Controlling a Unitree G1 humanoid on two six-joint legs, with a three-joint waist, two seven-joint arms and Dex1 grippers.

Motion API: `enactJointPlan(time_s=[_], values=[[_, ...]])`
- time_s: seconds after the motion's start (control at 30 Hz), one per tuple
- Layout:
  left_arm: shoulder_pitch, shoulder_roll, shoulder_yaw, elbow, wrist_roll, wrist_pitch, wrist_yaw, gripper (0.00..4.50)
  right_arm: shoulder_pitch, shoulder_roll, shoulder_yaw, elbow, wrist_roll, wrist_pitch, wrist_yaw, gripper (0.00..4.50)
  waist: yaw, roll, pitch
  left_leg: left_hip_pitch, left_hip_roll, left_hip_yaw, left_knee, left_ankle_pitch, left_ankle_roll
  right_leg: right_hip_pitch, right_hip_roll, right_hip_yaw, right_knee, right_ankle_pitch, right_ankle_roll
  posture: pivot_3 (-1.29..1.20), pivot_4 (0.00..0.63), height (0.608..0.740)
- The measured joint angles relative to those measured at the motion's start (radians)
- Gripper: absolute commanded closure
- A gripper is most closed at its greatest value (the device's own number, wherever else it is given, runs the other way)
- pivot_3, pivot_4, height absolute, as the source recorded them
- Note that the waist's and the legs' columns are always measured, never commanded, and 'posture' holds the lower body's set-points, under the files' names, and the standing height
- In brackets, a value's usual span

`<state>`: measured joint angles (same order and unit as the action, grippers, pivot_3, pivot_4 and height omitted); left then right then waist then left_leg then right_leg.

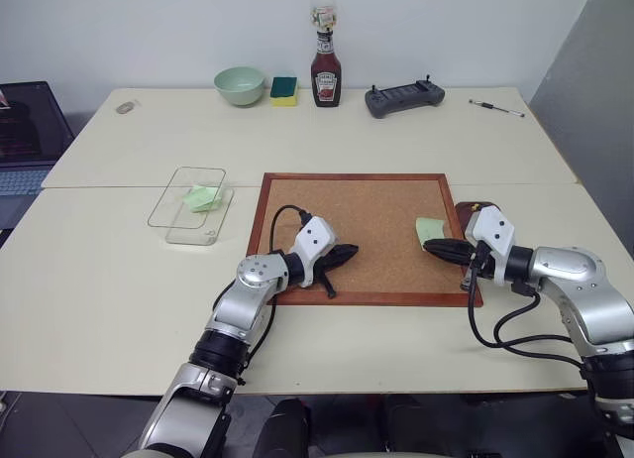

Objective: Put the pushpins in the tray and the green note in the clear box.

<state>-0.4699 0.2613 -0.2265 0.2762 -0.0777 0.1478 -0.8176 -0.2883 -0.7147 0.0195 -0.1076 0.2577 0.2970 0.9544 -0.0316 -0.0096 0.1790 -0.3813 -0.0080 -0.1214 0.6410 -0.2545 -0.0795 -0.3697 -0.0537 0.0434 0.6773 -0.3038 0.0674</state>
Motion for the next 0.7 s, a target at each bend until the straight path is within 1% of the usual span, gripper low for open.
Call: enactJointPlan(time_s=[0.13, 0.17, 0.2, 0.23, 0.43, 0.47, 0.5, 0.53, 0.6, 0.7], values=[[0.000, -0.008, 0.009, 0.001, -0.001, 0.002, 0.006, 4.50, -0.005, 0.002, 0.000, 0.001, 0.000, -0.002, 0.000, 4.47, 0.000, 0.000, 0.000, 0.000, 0.000, 0.000, 0.000, 0.000, 0.000, 0.000, 0.000, 0.000, 0.000, 0.000, 0.000, 0.00, 0.150, 0.740], [0.000, -0.010, 0.015, 0.000, -0.003, 0.002, 0.008, 4.14, -0.009, 0.003, 0.000, 0.001, -0.001, -0.004, 0.000, 4.50, 0.000, 0.000, 0.000, 0.000, 0.000, 0.000, 0.000, 0.000, 0.000, 0.000, 0.000, 0.000, 0.000, 0.000, 0.000, 0.00, 0.150, 0.740], [0.000, -0.010, 0.017, -0.002, -0.005, 0.000, 0.009, 4.08, -0.013, 0.005, 0.001, 0.001, -0.001, -0.005, 0.000, 4.50, 0.000, 0.000, 0.000, 0.000, 0.000, 0.000, 0.000, 0.000, 0.000, 0.000, 0.000, 0.000, 0.000, 0.000, 0.000, 0.00, 0.150, 0.740], [0.000, -0.010, 0.018, -0.007, -0.007, 0.005, 0.010, 3.93, -0.017, 0.007, 0.002, 0.001, -0.001, -0.007, 0.001, 4.50, 0.000, -0.001, 0.000, 0.000, 0.000, 0.000, 0.000, 0.000, 0.000, 0.000, 0.000, 0.000, 0.000, 0.000, 0.000, 0.00, 0.150, 0.740], [-0.001, -0.008, 0.026, -0.108, -0.040, 0.086, 0.008, 2.79, -0.039, 0.016, 0.008, 0.003, -0.004, -0.020, 0.002, 4.50, 0.000, -0.004, 0.003, -0.003, 0.000, 0.000, 0.000, 0.000, 0.000, -0.003, 0.000, 0.000, 0.001, 0.000, 0.000, 0.00, 0.150, 0.740], [-0.001, -0.006, 0.028, -0.124, -0.040, 0.089, 0.011, 2.66, -0.040, 0.016, 0.010, 0.004, -0.005, -0.024, 0.003, 4.50, 0.000, -0.004, 0.003, -0.003, 0.000, -0.001, 0.000, 0.000, 0.000, -0.003, 0.000, 0.000, 0.001, 0.000, 0.000, 0.00, 0.150, 0.740], [-0.001, 0.000, 0.031, -0.139, -0.040, 0.090, 0.016, 2.37, -0.040, 0.016, 0.013, 0.005, -0.005, -0.026, 0.003, 4.50, 0.000, -0.004, 0.003, -0.003, 0.000, -0.001, 0.000, 0.000, 0.000, -0.003, 0.000, 0.000, 0.001, 0.000, 0.000, 0.00, 0.150, 0.740], [-0.001, 0.006, 0.035, -0.150, -0.040, 0.090, 0.018, 2.24, -0.040, 0.017, 0.014, 0.006, -0.006, -0.027, 0.004, 4.50, -0.001, -0.004, 0.003, -0.003, 0.000, 0.000, 0.000, 0.000, 0.000, -0.004, 0.000, 0.000, 0.001, 0.000, 0.000, 0.00, 0.150, 0.740], [-0.001, 0.019, 0.040, -0.165, -0.040, 0.083, 0.020, 1.81, -0.041, 0.017, 0.016, 0.012, -0.008, -0.028, 0.004, 4.50, 0.000, -0.004, 0.003, -0.003, 0.000, 0.000, 0.000, 0.000, 0.000, -0.003, 0.000, 0.000, 0.001, 0.000, 0.000, 0.00, 0.150, 0.740], [-0.001, 0.030, 0.039, -0.165, -0.034, 0.046, 0.021, 1.27, -0.046, 0.019, 0.023, 0.018, -0.010, -0.028, 0.004, 4.50, 0.000, -0.005, 0.003, -0.003, 0.000, 0.000, 0.000, 0.000, 0.000, -0.003, 0.000, 0.000, 0.001, 0.000, 0.000, 0.00, 0.150, 0.740]])
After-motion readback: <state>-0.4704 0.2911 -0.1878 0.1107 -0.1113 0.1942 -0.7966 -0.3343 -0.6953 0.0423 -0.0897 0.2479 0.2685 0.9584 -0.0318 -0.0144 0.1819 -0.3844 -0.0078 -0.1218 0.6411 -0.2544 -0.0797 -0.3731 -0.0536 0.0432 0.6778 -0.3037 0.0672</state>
